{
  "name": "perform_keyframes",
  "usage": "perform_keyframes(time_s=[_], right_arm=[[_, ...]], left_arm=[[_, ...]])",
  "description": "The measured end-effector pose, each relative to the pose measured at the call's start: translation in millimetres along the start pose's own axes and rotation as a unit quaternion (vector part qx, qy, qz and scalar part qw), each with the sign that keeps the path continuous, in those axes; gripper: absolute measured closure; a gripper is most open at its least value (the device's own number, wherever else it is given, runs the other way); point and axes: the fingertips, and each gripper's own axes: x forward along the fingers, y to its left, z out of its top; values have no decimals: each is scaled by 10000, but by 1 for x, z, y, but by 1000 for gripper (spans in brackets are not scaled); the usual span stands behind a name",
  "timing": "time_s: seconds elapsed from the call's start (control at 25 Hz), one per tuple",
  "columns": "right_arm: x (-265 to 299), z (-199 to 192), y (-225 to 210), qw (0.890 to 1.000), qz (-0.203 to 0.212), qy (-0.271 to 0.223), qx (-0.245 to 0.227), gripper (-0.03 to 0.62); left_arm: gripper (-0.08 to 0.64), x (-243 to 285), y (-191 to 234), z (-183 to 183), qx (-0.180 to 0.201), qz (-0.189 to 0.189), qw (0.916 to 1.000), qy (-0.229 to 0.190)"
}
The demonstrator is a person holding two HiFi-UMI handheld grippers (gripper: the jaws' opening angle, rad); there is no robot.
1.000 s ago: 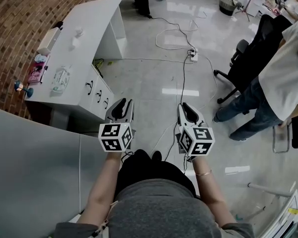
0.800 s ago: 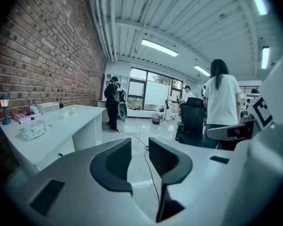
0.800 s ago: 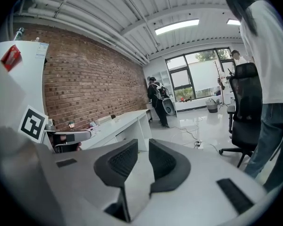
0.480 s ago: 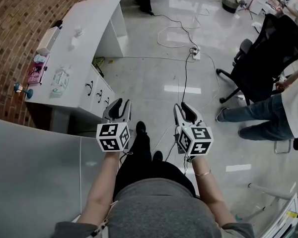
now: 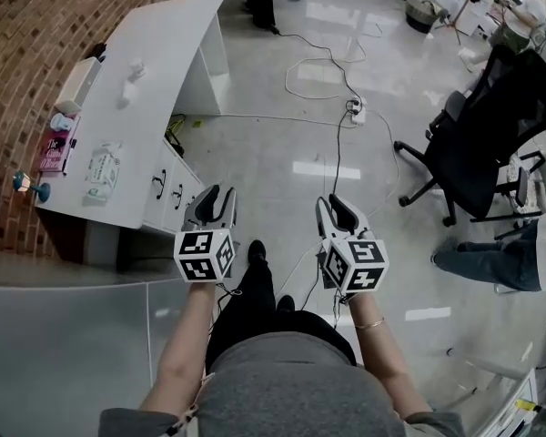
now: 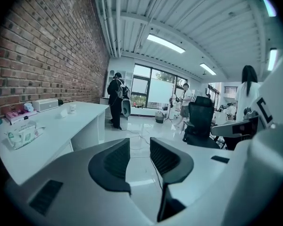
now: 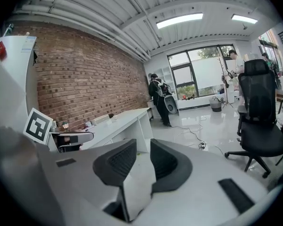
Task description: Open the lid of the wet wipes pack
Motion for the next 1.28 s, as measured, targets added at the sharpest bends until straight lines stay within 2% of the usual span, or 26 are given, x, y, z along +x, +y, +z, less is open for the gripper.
perform_keyframes(time_s=[0.48, 0.8, 1.04, 1.28], right_arm=[[111, 46, 20, 9999, 19, -4, -127, 497], [170, 63, 52, 9995, 187, 52, -247, 509], [209, 64, 96, 9953, 792, 250, -506, 511], [244, 65, 144, 9841, 1537, 445, -770, 512]], left_arm=[[431, 71, 89, 37, -72, 115, 9999, -9], [431, 85, 147, 51, -179, 325, 9993, -55], [431, 63, 192, 48, -377, 904, 9951, -124], [431, 33, 235, 46, -572, 1633, 9848, -149]])
